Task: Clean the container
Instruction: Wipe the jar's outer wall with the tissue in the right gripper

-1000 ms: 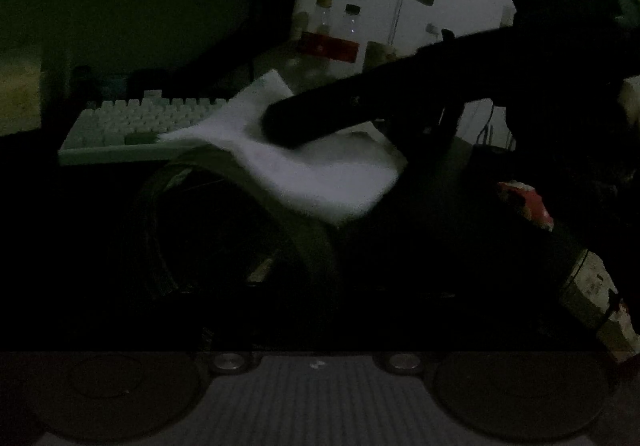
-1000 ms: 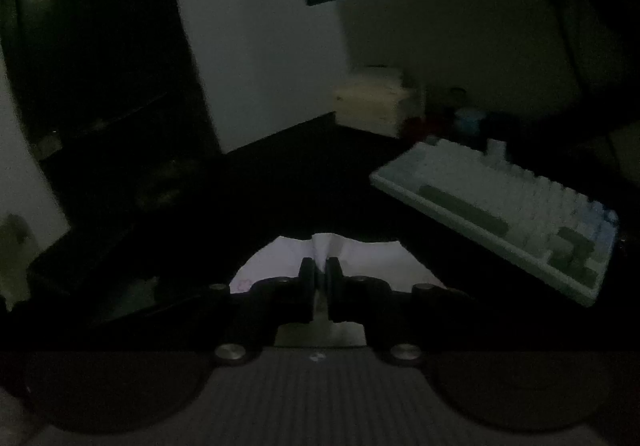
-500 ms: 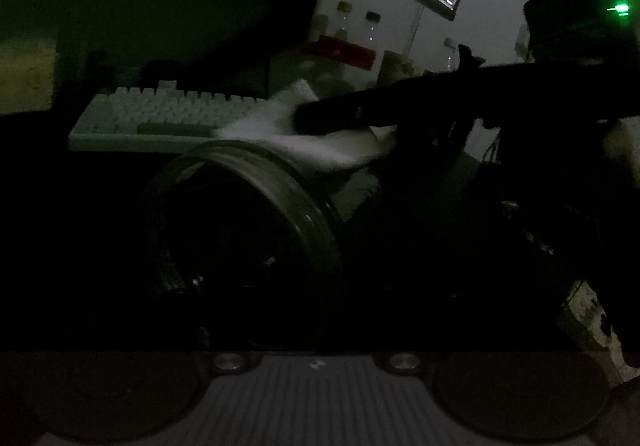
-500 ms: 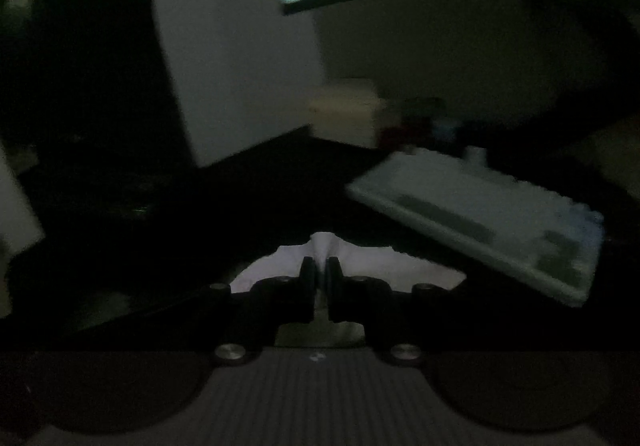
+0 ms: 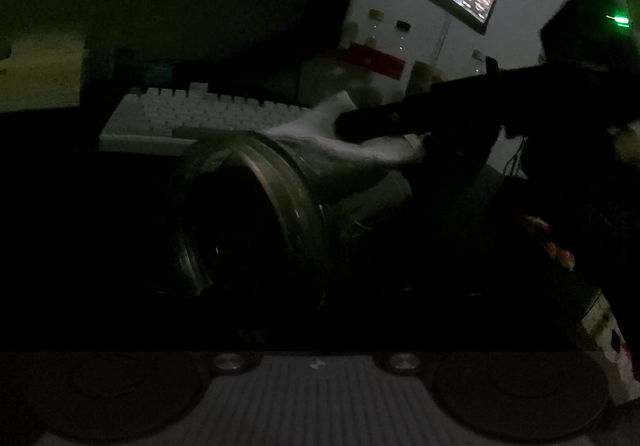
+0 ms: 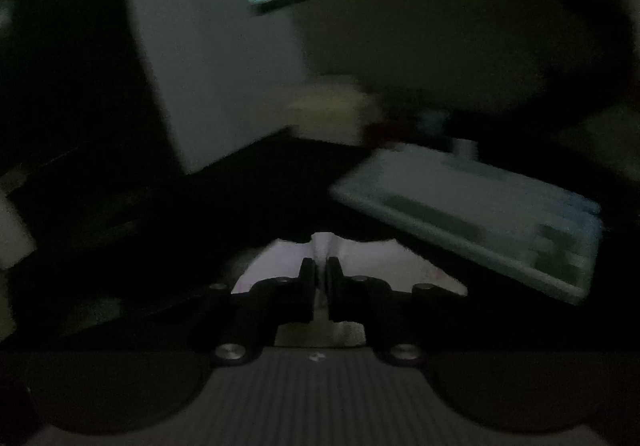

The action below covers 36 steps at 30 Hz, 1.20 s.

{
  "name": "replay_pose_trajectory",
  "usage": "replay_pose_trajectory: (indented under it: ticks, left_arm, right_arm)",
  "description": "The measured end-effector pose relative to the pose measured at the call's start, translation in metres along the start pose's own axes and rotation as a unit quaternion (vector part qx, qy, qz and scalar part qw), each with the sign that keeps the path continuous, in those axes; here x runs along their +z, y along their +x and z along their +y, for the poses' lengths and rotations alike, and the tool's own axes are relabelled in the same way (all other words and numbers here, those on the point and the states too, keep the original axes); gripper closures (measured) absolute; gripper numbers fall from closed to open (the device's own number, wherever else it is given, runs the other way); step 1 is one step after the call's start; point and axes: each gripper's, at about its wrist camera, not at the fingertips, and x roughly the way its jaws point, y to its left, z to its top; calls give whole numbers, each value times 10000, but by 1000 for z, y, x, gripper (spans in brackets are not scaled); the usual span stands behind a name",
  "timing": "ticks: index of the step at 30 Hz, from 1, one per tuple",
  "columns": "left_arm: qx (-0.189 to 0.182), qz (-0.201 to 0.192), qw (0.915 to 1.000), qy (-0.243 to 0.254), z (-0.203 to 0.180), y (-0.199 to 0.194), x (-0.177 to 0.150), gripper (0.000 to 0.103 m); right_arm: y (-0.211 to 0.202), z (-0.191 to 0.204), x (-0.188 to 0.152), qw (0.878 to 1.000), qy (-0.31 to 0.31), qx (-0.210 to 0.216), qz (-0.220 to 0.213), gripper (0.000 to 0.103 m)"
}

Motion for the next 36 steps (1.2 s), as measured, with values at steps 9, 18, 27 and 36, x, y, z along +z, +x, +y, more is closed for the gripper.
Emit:
replay_pose_trajectory:
  ticks: [9,18,27,36]
  left_arm:
    - [-66,29,9999,89,10,4,5,58]
    - [-80,318,9988,375,10,13,15,58]
    - [-433,219,9977,467,21,14,13,58]
    - [-694,209,9962,482,24,9,7,58]
  right_arm:
    - [-5,-29,7,9936,427,-1016,241,95]
    - [2,18,11,9972,330,-281,608,95]
    - [1,-15,21,9775,931,-1729,770,95]
    - [11,35,21,9928,556,-892,566,94]
